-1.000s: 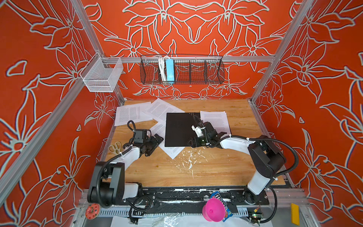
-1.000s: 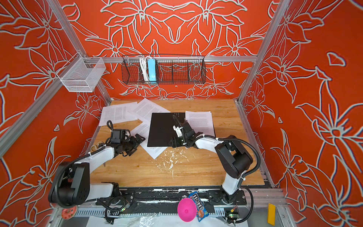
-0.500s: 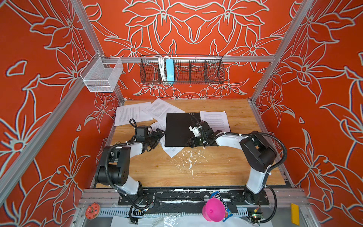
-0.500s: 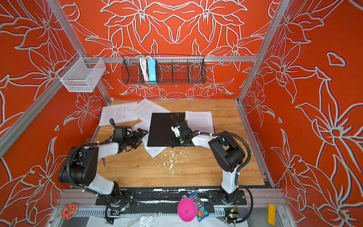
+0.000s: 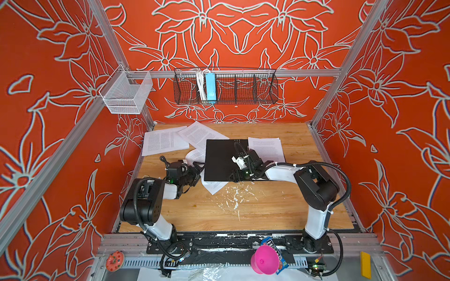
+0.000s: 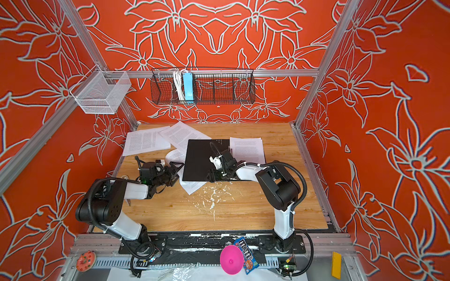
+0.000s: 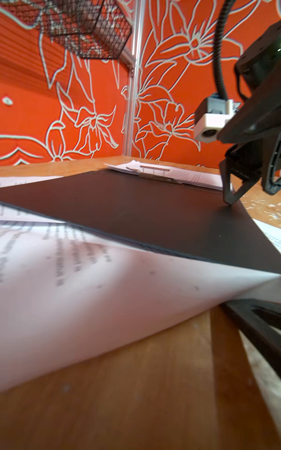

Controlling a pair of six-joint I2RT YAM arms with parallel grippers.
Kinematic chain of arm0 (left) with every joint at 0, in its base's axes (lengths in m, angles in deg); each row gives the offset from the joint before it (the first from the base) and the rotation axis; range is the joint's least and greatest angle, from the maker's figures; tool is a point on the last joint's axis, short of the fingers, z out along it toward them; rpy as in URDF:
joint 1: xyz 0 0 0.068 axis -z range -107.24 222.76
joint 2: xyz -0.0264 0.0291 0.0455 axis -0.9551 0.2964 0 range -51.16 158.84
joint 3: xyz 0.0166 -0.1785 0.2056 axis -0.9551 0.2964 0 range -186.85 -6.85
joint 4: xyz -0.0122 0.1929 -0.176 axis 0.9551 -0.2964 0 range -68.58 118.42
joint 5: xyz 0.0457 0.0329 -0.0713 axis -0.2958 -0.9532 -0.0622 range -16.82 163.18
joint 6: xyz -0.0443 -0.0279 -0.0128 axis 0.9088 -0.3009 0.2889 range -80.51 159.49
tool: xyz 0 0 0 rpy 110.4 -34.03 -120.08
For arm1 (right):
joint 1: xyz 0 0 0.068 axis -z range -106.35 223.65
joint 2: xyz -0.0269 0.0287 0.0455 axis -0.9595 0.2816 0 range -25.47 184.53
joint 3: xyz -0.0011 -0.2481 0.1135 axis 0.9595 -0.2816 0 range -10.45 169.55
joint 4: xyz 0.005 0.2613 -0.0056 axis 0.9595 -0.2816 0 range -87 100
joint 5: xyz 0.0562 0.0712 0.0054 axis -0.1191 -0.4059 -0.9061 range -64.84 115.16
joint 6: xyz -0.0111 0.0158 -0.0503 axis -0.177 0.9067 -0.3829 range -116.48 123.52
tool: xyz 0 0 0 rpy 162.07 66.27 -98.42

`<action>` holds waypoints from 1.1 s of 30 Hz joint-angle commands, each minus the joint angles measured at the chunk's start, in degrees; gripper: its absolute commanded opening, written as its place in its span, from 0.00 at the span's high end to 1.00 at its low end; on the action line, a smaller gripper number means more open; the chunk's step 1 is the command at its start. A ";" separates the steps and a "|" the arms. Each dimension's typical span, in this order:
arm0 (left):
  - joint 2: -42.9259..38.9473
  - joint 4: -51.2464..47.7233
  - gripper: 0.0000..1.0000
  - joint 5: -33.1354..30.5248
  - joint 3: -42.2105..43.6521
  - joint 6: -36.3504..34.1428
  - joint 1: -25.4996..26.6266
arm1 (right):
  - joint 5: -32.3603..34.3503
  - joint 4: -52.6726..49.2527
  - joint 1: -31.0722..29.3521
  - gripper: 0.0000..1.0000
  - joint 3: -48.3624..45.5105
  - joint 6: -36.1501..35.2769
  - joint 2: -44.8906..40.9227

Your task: Put the files into the folder

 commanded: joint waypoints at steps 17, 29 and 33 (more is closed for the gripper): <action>16.32 3.59 0.01 -1.39 -7.48 -0.11 -7.67 | -3.32 -1.18 -0.14 0.38 0.67 1.56 3.04; 25.51 -0.57 0.01 4.50 -20.73 -1.30 -10.61 | -4.52 -0.88 -0.14 0.38 0.91 1.91 3.77; 25.09 -2.89 0.01 2.19 -21.35 -0.94 -10.52 | -4.57 -0.90 -0.18 0.38 0.86 1.95 3.55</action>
